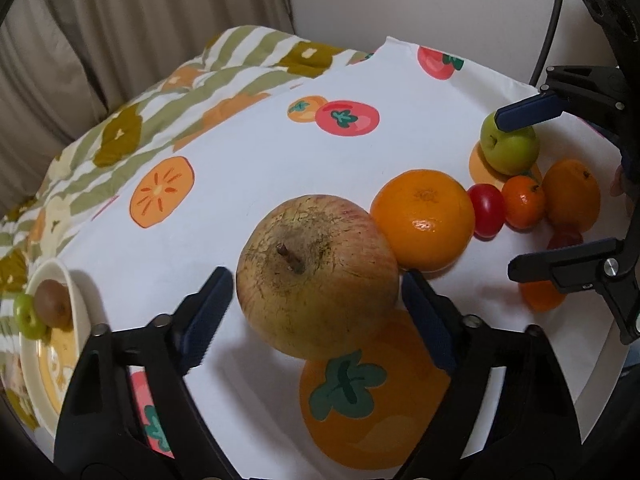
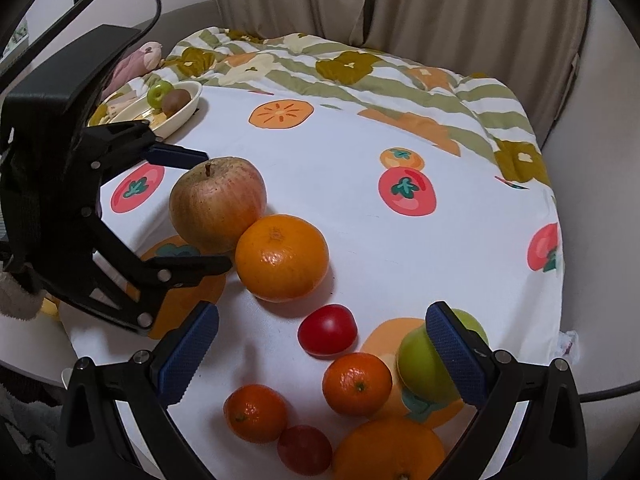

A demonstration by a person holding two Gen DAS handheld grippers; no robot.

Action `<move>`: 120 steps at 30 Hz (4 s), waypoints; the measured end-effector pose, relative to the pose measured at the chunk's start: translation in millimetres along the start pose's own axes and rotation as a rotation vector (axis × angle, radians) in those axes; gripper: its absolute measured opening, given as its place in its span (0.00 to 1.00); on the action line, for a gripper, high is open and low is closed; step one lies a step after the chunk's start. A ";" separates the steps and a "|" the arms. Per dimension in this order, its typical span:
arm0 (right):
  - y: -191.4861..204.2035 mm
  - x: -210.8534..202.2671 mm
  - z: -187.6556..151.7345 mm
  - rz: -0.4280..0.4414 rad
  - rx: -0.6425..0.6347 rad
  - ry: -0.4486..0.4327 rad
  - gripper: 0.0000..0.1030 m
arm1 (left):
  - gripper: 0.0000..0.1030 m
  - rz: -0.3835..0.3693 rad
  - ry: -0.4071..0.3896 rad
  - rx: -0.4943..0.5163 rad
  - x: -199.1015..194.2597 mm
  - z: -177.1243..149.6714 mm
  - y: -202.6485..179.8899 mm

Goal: Organize fruits
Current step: 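Move both tools back to the fruit cluster, then grasp the red-yellow apple with the left tool while the right tool grasps the orange, then carry the apple with the left tool while the right tool carries the orange to the bowl, then release the apple into the bowl with the left tool while the right tool releases the orange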

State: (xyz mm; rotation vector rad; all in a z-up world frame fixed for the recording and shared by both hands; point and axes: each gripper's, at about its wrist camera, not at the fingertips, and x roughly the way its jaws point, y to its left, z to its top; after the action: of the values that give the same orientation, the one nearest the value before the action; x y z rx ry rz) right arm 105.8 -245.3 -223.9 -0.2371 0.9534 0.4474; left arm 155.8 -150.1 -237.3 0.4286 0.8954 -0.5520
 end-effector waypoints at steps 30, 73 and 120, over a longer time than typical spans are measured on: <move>19.3 37.1 18.5 0.077 -0.077 0.042 0.80 | 0.77 0.080 0.039 -0.077 -17.4 -28.2 3.4; 108.3 -12.1 114.3 0.137 -0.030 -0.049 0.54 | 0.77 0.243 -0.031 -0.311 -148.9 -58.3 137.7; 204.3 86.7 200.1 0.076 0.200 0.013 0.54 | 1.00 0.144 0.026 -0.176 -66.8 -114.7 291.5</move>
State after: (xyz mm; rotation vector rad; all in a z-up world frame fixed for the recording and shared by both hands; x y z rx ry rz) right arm 199.5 35.4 -183.0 -0.0224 1.0152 0.4171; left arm 231.0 160.2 -211.3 0.3386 0.9219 -0.3330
